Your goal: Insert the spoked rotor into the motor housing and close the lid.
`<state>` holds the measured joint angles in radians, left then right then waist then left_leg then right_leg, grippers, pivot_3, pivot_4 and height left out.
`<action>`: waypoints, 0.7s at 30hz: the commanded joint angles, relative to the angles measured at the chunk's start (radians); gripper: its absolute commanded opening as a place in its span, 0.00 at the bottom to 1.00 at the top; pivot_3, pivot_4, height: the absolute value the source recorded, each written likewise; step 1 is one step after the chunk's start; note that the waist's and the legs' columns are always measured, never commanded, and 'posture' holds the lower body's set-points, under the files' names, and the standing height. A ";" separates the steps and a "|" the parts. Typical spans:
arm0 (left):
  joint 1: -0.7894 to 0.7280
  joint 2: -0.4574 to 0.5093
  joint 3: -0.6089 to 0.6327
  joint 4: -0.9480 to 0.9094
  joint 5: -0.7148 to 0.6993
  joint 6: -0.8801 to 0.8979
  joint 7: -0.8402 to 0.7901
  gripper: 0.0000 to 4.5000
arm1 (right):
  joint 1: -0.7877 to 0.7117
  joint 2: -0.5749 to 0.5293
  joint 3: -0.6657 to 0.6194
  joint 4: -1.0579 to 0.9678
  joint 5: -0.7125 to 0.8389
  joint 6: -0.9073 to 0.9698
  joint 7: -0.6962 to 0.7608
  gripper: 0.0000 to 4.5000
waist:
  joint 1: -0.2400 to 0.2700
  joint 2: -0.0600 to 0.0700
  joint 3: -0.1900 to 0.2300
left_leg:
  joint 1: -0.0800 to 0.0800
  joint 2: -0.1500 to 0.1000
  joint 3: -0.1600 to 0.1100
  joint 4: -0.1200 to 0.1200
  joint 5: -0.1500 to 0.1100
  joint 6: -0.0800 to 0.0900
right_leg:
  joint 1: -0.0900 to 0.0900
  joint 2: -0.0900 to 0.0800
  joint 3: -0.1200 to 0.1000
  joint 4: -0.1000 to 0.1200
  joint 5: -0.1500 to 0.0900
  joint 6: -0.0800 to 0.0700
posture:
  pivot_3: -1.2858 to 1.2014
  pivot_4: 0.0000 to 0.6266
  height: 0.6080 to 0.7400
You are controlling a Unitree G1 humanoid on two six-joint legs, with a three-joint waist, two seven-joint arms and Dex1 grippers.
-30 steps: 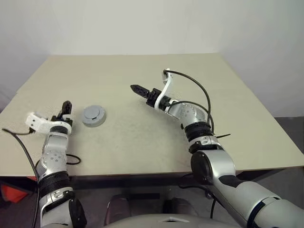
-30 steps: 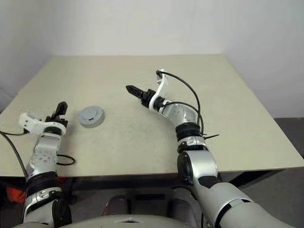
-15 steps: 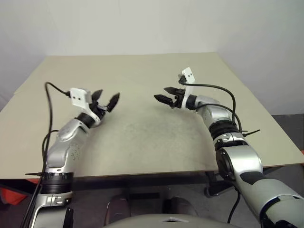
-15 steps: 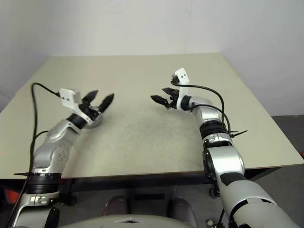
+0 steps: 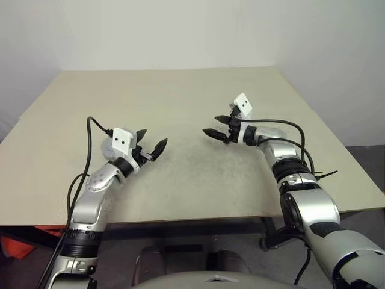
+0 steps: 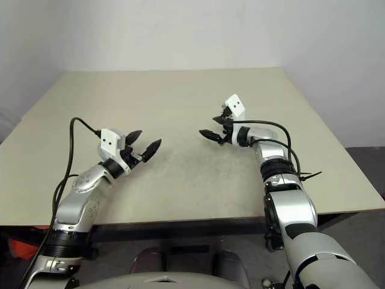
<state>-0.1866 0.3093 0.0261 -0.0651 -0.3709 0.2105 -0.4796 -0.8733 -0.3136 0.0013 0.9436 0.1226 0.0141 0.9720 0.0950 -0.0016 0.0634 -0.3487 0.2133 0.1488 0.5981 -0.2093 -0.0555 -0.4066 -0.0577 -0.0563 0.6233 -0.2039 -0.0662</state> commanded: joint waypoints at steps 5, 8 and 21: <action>-0.034 -0.021 0.001 0.011 0.018 -0.026 -0.015 0.99 | -0.029 0.008 -0.001 -0.003 -0.014 -0.036 -0.028 0.98 | 0.000 0.000 0.000 | 0.000 0.000 0.000 0.000 0.000 0.001 | 0.000 0.000 0.000 0.000 0.000 0.000 | 0.52 0.00 1.00; -0.044 -0.022 0.008 0.015 0.021 -0.026 -0.020 0.99 | -0.029 0.009 -0.006 -0.005 -0.012 -0.035 -0.035 0.98 | 0.000 0.000 0.000 | 0.000 0.000 0.000 0.000 -0.001 0.002 | 0.000 0.000 0.000 0.000 0.000 0.000 | 0.52 0.00 1.00; -0.042 -0.044 0.005 0.026 0.039 -0.034 -0.015 0.99 | -0.020 0.013 -0.005 -0.003 -0.020 -0.051 -0.068 0.98 | 0.000 0.000 0.000 | 0.000 0.000 0.000 0.000 -0.001 0.002 | 0.000 0.000 0.000 0.000 0.000 0.000 | 0.52 0.00 1.00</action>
<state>-0.2150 0.2651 0.0216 -0.0237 -0.3381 0.1995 -0.4967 -0.8735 -0.3039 0.0041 0.9640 0.0988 -0.0148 0.9091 0.0947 -0.0016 0.0634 -0.3491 0.2132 0.1489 0.5981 -0.2104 -0.0536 -0.4069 -0.0577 -0.0563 0.6229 -0.2039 -0.0664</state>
